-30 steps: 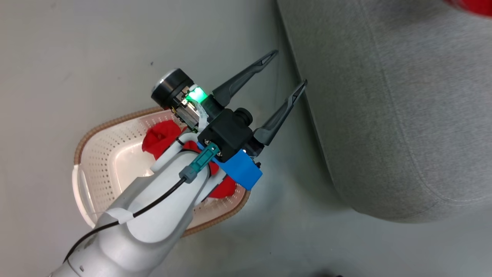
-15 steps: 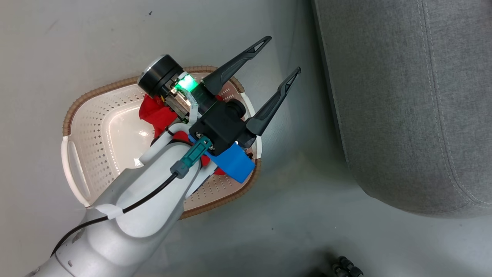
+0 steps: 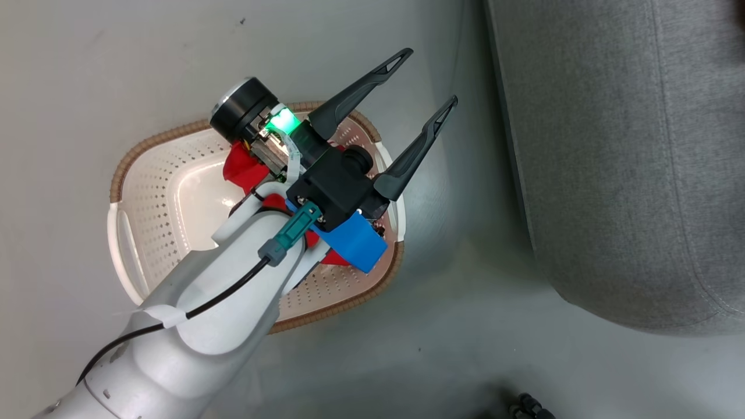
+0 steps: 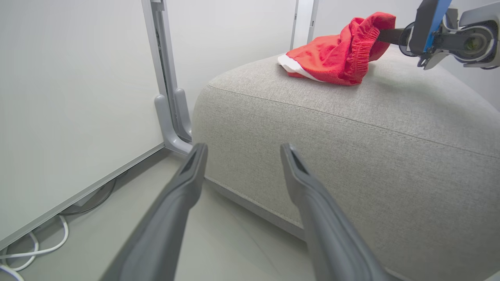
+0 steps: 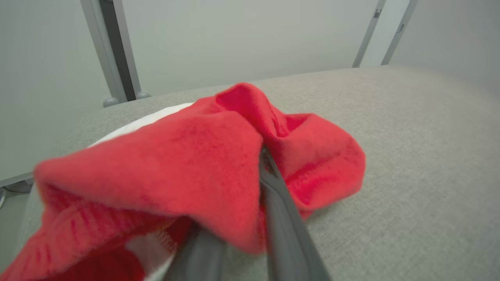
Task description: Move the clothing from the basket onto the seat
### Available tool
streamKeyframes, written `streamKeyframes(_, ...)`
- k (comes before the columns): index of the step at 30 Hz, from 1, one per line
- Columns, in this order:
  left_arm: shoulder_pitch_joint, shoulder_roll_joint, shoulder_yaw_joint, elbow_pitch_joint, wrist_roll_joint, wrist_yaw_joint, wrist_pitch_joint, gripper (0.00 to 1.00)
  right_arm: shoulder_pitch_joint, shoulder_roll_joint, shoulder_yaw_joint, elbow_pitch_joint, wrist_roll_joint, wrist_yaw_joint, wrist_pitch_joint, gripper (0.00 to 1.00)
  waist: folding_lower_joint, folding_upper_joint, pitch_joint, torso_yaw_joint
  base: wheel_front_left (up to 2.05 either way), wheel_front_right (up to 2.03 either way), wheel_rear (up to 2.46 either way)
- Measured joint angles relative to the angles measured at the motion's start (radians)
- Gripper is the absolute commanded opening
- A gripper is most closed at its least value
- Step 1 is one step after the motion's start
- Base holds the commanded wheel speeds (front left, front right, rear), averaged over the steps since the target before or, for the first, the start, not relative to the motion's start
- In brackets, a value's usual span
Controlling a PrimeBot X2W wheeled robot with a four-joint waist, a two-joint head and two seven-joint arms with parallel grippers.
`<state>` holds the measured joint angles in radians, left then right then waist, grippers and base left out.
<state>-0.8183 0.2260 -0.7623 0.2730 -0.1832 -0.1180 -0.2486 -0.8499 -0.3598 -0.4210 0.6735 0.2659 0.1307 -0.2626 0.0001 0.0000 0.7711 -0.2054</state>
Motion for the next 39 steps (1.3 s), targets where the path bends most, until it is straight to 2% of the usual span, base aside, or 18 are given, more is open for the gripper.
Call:
streamKeyframes(10,0.065,-0.031,0.014,0.032,-0.036,0.023,-0.013,1.00,0.236,0.080,0.013,-0.164,-0.085,0.000,0.000,1.00,-0.0001,0.0000,-0.123,0.004,0.00,0.00,0.00)
streamKeyframes(17,0.166,-0.040,0.081,-0.007,-0.052,0.045,-0.013,1.00,0.374,0.158,0.061,-0.349,-0.081,0.000,0.000,1.00,-0.0002,0.0000,-0.243,0.019,0.00,0.00,0.00)
streamKeyframes(27,0.329,-0.053,0.254,-0.070,-0.054,0.082,-0.013,1.00,0.482,0.225,0.221,-0.559,-0.102,0.000,0.000,1.00,-0.0003,0.0000,-0.395,0.083,0.00,0.00,0.00)
streamKeyframes(39,0.497,-0.100,0.487,-0.106,-0.035,0.073,-0.014,1.00,0.585,0.264,0.319,-0.605,-0.125,0.000,0.000,1.00,-0.0003,0.0001,-0.516,0.192,0.00,0.00,0.00)
